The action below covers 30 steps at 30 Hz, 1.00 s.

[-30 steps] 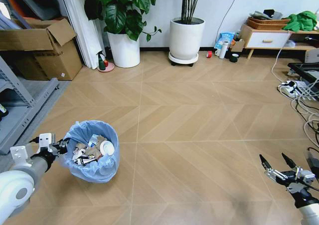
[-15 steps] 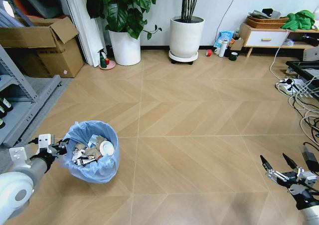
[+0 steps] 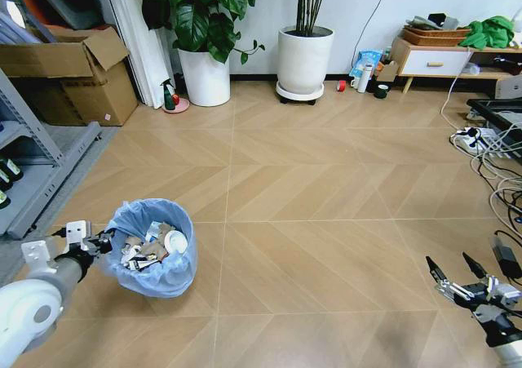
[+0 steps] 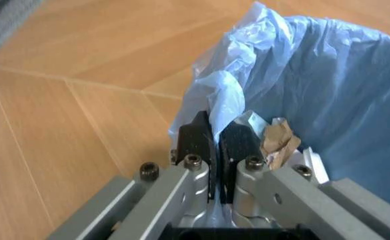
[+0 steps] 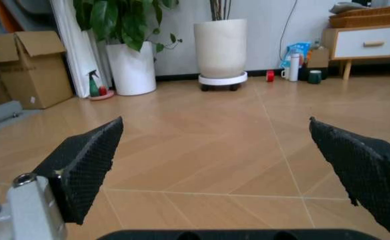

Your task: Pick up the trash bin and place the garbage on the floor into it.

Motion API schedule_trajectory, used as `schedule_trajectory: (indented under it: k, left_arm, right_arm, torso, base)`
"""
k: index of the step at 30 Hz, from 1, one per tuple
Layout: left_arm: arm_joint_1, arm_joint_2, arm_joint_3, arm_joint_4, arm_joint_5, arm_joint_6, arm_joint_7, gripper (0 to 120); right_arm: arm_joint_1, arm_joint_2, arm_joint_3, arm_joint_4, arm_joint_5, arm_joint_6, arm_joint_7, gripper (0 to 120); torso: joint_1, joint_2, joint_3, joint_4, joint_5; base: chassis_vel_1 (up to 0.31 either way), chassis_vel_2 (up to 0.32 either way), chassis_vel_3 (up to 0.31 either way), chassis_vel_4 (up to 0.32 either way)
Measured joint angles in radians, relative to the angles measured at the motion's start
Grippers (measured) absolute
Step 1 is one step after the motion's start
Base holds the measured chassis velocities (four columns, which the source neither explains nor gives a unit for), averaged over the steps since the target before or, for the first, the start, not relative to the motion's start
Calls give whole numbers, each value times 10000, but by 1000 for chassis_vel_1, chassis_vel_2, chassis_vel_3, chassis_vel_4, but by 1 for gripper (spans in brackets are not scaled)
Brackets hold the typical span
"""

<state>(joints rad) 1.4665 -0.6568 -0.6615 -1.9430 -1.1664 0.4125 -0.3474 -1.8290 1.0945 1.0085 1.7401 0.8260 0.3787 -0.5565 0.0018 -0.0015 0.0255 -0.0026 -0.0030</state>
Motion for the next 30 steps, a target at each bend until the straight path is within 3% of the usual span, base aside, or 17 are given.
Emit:
schedule_trajectory:
  k: [5, 11, 23, 30]
  left_arm:
    - [-528, -195, 330, 997, -94, 37, 93, 0]
    - [-1681, -328, 1225, 2245, -86, -45, 285, 0]
    - [-2505, -356, 1858, 2938, -100, -178, 503, 0]
    - [-2559, -393, 1933, 3009, -204, -188, 540, 26]
  right_arm:
    - [27, -295, -97, 43, 0, -123, 20, 100]
    - [-89, -112, -75, 146, -71, -151, 37, 100]
    - [-122, 147, -46, 320, -198, -187, 51, 100]
    - [-178, 204, 26, 401, -220, -205, 61, 100]
  torso:
    - [0, 0, 0, 7, 0]
    - [0, 0, 1, 2, -1]
    - [0, 0, 0, 5, -1]
    - [0, 0, -1, 4, -1]
  base:
    - [0, 0, 0, 0]
    - [0, 0, 0, 0]
    - [0, 0, 0, 0]
    - [0, 0, 0, 0]
